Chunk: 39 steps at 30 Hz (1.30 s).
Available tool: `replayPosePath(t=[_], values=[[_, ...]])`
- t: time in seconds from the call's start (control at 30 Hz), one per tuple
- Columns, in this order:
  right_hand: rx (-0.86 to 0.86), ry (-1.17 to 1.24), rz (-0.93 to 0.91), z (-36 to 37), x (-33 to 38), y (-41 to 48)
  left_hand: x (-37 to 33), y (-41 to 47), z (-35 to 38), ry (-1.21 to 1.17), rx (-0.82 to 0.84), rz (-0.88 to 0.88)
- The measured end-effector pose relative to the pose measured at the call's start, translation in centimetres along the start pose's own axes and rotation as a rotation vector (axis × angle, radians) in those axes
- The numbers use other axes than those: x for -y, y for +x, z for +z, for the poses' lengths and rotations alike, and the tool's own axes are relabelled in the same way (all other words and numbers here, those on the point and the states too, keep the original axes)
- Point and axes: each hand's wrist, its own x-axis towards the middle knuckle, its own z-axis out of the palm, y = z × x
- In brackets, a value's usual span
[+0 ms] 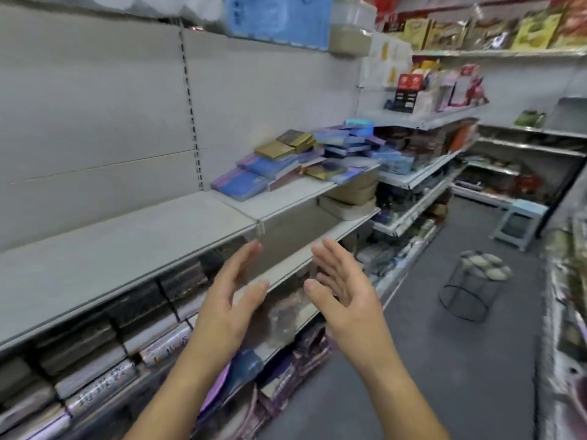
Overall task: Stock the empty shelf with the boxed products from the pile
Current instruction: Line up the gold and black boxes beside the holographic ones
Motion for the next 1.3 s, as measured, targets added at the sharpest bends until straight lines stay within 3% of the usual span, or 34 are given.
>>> replayPosePath(t=[0.33,1.03,1.3], values=[[-0.078,-0.058,0.018,-15.8,-5.0,4.8,1.5,6.1,17.0,-0.033,0.118,-0.010],[-0.027,-0.090,0.046,-26.6,-14.9,36.2,12.5,36.2,28.5,-0.061,0.028,-0.103],[0.163,0.010,0.015,-30.4,-19.9,49.5,15.4,45.5,32.5,0.087,-0.201,-0.124]])
